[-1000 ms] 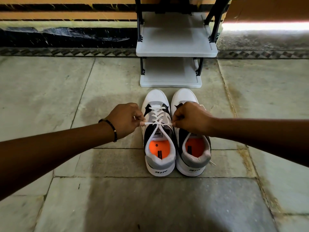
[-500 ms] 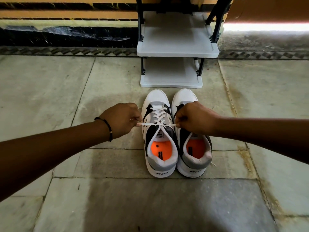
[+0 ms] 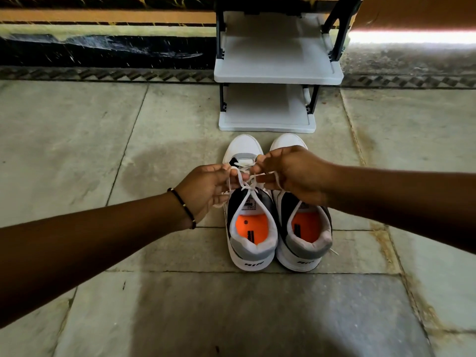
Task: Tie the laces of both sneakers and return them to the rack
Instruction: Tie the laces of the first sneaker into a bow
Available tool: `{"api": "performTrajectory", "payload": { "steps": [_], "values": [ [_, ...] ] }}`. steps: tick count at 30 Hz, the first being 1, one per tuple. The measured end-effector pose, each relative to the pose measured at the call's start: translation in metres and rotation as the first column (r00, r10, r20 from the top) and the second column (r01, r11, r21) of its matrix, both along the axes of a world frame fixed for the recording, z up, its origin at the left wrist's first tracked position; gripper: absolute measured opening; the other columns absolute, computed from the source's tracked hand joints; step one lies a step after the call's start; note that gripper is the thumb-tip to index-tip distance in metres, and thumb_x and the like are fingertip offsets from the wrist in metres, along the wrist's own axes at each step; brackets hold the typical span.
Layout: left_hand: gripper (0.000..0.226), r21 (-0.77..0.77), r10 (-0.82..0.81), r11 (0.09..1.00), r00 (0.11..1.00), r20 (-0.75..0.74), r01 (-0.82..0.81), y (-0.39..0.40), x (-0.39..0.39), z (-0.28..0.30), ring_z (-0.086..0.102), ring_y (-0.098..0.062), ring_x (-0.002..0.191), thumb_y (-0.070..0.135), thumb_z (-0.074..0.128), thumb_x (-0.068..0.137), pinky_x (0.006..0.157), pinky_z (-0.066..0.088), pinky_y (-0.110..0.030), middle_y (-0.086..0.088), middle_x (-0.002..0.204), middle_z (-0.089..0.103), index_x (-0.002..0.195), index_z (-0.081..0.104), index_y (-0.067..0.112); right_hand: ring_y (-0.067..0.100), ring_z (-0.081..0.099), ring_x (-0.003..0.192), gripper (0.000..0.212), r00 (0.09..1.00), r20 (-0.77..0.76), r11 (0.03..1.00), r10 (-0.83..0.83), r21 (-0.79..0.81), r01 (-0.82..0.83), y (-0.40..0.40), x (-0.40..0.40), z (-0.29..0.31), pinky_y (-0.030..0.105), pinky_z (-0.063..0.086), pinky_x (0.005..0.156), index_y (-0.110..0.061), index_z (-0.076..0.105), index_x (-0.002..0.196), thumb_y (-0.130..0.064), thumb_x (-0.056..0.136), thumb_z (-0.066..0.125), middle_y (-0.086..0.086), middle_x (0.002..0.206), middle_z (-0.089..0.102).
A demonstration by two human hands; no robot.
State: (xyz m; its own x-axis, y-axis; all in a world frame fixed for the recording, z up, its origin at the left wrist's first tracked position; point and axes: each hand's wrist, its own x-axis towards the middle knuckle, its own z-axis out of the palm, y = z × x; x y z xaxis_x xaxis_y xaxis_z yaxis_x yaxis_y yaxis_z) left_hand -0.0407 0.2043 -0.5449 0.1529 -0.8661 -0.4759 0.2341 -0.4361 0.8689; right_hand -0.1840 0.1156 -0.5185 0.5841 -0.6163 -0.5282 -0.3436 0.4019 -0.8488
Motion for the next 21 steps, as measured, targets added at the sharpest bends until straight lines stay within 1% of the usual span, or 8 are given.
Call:
{"api": "performTrajectory", "payload": {
  "steps": [1,3,6,7,12,16,18,21],
  "values": [
    [0.030,-0.001,0.021,1.000,1.000,-0.013,-0.021,-0.001,-0.001,0.000,0.062,-0.011,0.081,0.022,0.035,0.097,0.067,0.040,-0.025,0.008,0.073,0.072,0.073,0.053,0.020,0.021,0.063,0.086,0.010,0.999,0.012,0.999,-0.033,0.039,0.032,0.001,0.002,-0.002,0.029,0.048,0.075,-0.007,0.061,0.089,-0.011,0.091,0.051,0.005,0.085,0.067],
    [0.026,-0.009,0.046,0.999,0.999,0.003,-0.046,-0.002,-0.002,-0.001,0.060,-0.008,0.074,0.022,0.038,0.096,0.064,0.039,-0.025,0.012,0.060,0.069,0.076,0.056,0.023,0.020,0.067,0.083,0.016,1.000,-0.013,1.000,-0.009,0.010,0.009,0.003,0.003,-0.006,0.031,0.048,0.075,-0.005,0.065,0.099,-0.012,0.091,0.052,0.006,0.087,0.072],
    [0.024,-0.056,-0.011,0.998,0.994,0.108,0.017,-0.002,-0.004,-0.003,0.059,0.002,0.063,0.022,0.039,0.096,0.062,0.038,-0.022,0.011,0.065,0.059,0.081,0.058,0.026,0.011,0.066,0.065,0.015,0.999,-0.051,0.999,-0.004,-0.046,0.002,0.004,0.004,-0.010,0.033,0.047,0.072,-0.004,0.068,0.096,-0.010,0.089,0.056,-0.001,0.069,0.072],
    [0.026,-0.072,-0.027,0.997,0.990,0.139,0.037,-0.002,-0.004,-0.004,0.058,0.004,0.060,0.021,0.038,0.096,0.061,0.038,-0.021,0.012,0.065,0.058,0.083,0.059,0.027,0.011,0.065,0.063,0.016,0.998,-0.052,0.999,-0.029,-0.041,0.027,0.004,0.005,-0.012,0.032,0.047,0.071,-0.002,0.067,0.099,-0.008,0.088,0.057,0.001,0.070,0.070],
    [0.032,-0.126,-0.054,0.989,0.979,0.199,0.080,-0.002,-0.001,-0.009,0.055,0.007,0.063,0.018,0.032,0.098,0.061,0.038,-0.019,0.022,0.057,0.059,0.089,0.060,0.030,0.019,0.058,0.075,0.020,0.997,-0.080,0.998,-0.024,-0.066,0.018,0.006,0.006,-0.020,0.035,0.043,0.075,-0.005,0.069,0.100,-0.003,0.088,0.053,0.010,0.086,0.068],
    [0.036,-0.162,-0.090,0.978,0.961,0.261,0.135,0.002,0.001,-0.013,0.049,-0.001,0.071,0.009,0.032,0.097,0.061,0.037,-0.020,0.024,0.057,0.060,0.088,0.061,0.030,0.013,0.059,0.073,0.030,0.997,-0.077,0.996,0.009,-0.089,-0.016,0.005,0.005,-0.021,0.020,0.048,0.064,-0.008,0.070,0.104,0.004,0.088,0.048,0.011,0.092,0.071],
    [0.036,-0.190,-0.084,0.971,0.951,0.298,0.146,0.002,0.001,-0.014,0.050,0.002,0.065,0.005,0.036,0.095,0.058,0.036,-0.018,0.023,0.055,0.060,0.083,0.061,0.028,0.013,0.059,0.077,0.033,0.996,-0.085,0.994,-0.010,-0.106,0.001,0.004,0.006,-0.022,0.019,0.049,0.064,-0.006,0.069,0.110,0.007,0.086,0.049,0.015,0.103,0.071],
    [0.025,-0.242,-0.067,0.960,0.954,0.293,0.142,0.002,0.000,-0.012,0.056,0.007,0.055,0.001,0.042,0.092,0.051,0.040,-0.007,0.019,0.054,0.065,0.085,0.056,0.021,0.018,0.060,0.075,0.030,0.995,-0.086,0.993,-0.048,-0.114,0.038,0.003,0.009,-0.022,0.023,0.051,0.066,-0.002,0.069,0.107,0.009,0.084,0.052,0.020,0.102,0.070]
  ]
}}
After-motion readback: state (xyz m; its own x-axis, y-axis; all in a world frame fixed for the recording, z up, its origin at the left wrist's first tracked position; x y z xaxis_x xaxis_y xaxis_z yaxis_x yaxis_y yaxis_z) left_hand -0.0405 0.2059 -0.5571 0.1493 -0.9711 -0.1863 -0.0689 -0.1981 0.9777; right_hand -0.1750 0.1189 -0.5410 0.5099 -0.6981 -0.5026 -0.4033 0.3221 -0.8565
